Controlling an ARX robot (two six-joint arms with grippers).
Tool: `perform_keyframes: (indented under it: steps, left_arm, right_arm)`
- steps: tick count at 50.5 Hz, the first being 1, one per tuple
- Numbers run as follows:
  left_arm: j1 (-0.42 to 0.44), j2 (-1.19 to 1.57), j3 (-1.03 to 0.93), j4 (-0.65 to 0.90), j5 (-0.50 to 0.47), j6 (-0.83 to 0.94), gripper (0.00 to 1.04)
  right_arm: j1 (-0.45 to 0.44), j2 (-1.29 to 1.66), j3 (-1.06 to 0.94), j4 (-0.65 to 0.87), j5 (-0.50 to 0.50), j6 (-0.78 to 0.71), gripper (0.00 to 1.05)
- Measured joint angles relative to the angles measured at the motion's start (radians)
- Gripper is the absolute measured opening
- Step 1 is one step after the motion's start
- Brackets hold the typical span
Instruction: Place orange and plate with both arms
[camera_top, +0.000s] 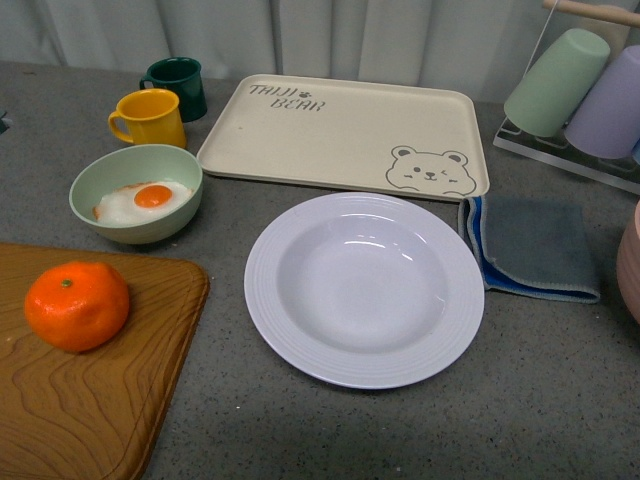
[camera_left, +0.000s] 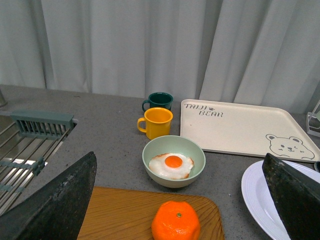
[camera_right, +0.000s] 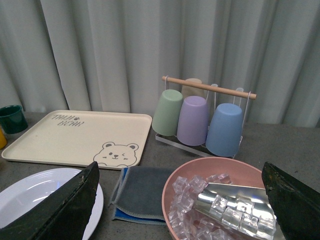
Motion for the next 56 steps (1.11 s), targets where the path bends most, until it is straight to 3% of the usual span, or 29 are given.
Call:
perform_keyframes:
  steps: [10,14,17,31,43,56]
  left_arm:
    - [0.000,0.000,0.000,0.000,-0.001,0.000,0.98]
    - [-0.025,0.058,0.033,-0.103,-0.114,-0.042,0.98]
    - [-0.027,0.158,0.046,-0.108,-0.145,-0.072,0.98]
    - [-0.004,0.841,0.184,0.279,-0.047,-0.117,0.98]
    - [-0.041,1.281,0.346,0.313,-0.011,-0.121,0.98]
    - [-0.082,1.569,0.493,0.262,0.020,-0.132,0.98]
  right_arm:
    - [0.000,0.000,0.000,0.000,0.000,0.000,0.95]
    - [0.000,0.000,0.000,0.000,0.000,0.000,0.95]
    - [0.000,0.000,0.000,0.000,0.000,0.000,0.95]
    - [0.000,0.000,0.000,0.000,0.000,0.000,0.95]
    - [0.000,0.000,0.000,0.000,0.000,0.000,0.95]
    - [0.000,0.000,0.000,0.000,0.000,0.000,0.95]
